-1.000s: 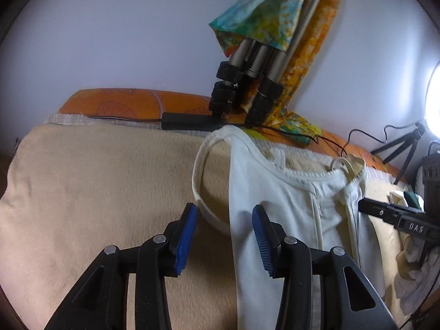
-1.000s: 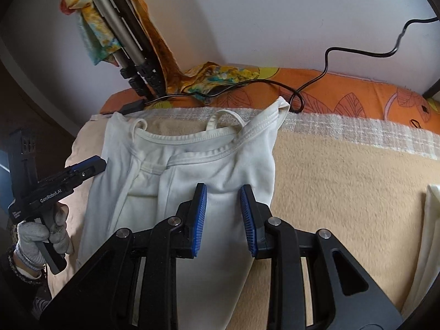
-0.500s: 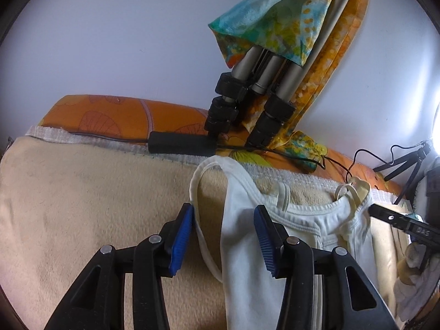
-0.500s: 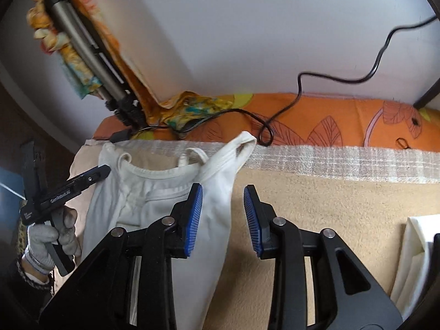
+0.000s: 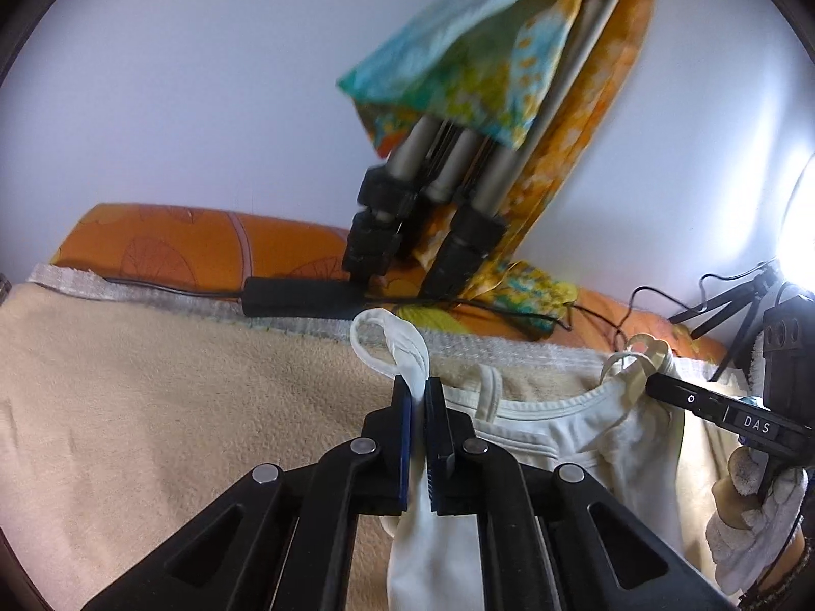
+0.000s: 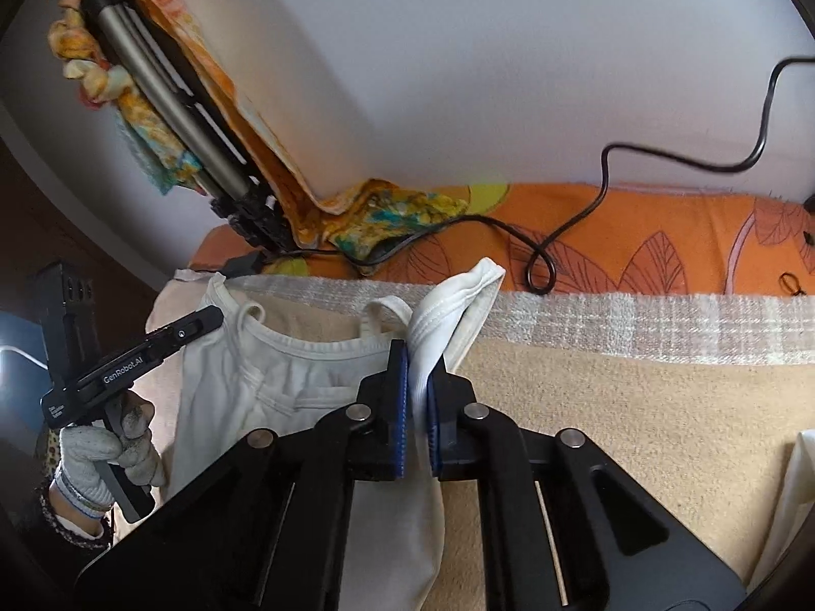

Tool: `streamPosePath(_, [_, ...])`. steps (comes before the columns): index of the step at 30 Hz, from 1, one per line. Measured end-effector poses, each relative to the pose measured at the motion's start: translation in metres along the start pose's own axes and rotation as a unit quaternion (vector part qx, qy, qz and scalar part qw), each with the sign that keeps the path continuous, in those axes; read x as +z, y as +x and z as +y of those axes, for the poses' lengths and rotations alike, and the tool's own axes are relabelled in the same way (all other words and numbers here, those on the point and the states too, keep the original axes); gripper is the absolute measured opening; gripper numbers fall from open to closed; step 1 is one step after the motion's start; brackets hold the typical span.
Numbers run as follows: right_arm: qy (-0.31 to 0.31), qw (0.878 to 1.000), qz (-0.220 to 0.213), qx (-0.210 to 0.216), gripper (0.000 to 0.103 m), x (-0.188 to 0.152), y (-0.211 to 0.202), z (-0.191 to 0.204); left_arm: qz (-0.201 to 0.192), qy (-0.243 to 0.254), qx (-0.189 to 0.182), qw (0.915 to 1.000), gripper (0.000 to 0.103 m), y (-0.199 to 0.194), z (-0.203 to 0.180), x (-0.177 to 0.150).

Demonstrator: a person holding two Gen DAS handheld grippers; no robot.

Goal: Fold small clothes
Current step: 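Grasp the shoulder straps with both grippers and fold them over the hem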

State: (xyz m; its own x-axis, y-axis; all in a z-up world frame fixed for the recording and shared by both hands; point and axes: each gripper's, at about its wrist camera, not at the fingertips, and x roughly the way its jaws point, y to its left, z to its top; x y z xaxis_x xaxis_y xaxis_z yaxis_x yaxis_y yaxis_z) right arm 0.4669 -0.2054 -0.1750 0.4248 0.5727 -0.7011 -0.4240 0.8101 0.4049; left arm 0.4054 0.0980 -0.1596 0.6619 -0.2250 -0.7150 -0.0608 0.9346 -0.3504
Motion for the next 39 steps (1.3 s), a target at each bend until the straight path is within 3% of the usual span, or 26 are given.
streamPosePath(10, [-0.028,0.999,-0.026,0.001,0.007,-0.007,-0.055,0.039,-0.031,0.024,-0.014,0.9991,0.001,-0.063,-0.021,-0.014])
streamPosePath(17, [-0.046,0.998,-0.034,-0.009,0.007,-0.033,-0.096,0.068,-0.045,0.051,-0.017,0.9975,0.001,-0.112,-0.036,-0.036])
streamPosePath(29, [-0.086,0.995,-0.019,-0.042,0.007,-0.128,-0.142,0.116,-0.026,0.064,-0.03,0.9971,0.001,-0.171,-0.048,-0.125])
streamPosePath(39, [-0.084,0.994,-0.013,-0.068,0.007,-0.209,-0.153,0.114,0.013,0.068,-0.016,0.9975,0.002,-0.184,-0.035,-0.206])
